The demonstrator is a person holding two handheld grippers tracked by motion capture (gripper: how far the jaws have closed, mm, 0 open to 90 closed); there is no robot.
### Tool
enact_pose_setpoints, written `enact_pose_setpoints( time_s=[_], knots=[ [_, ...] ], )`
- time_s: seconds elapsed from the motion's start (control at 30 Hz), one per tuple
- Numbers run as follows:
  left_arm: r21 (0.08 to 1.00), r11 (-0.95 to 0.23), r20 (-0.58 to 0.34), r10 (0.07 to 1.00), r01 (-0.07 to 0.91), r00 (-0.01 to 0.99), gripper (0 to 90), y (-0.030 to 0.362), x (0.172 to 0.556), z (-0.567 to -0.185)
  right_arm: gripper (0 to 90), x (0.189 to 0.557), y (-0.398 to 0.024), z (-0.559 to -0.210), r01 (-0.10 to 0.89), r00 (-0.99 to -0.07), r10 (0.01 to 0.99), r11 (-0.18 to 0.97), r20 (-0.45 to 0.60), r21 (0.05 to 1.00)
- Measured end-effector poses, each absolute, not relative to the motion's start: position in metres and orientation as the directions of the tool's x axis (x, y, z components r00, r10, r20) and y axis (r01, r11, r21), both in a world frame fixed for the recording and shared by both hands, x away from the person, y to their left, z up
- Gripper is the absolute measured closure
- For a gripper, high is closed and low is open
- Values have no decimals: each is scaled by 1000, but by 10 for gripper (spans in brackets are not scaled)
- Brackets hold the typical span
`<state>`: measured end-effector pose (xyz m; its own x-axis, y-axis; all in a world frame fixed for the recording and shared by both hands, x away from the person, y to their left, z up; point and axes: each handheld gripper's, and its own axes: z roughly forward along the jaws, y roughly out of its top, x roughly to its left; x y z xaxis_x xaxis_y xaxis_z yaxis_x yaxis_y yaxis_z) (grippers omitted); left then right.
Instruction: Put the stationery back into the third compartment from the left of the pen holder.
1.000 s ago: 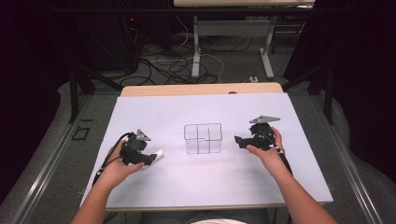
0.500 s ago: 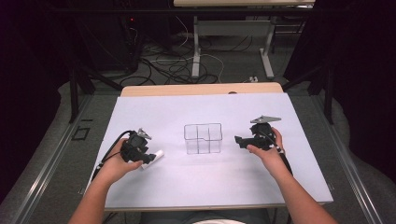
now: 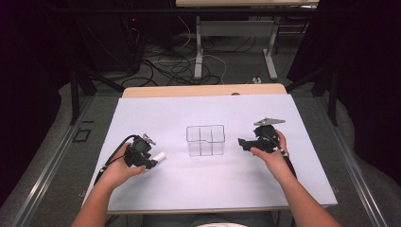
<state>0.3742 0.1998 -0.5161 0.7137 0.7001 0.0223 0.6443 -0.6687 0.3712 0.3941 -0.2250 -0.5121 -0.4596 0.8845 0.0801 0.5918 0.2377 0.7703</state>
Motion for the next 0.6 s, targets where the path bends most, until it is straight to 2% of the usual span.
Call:
enact_pose_setpoints(
  time_s=[0.2,0.6],
  knots=[
    [349,-678,12,693,646,721,593,198,374,-520,159,394,-225,-513,594,-461,884,241,80,767],
    [306,-709,50,678,635,733,608,193,378,-529,162,394,-224,-515,600,-465,882,249,78,760]
  ],
)
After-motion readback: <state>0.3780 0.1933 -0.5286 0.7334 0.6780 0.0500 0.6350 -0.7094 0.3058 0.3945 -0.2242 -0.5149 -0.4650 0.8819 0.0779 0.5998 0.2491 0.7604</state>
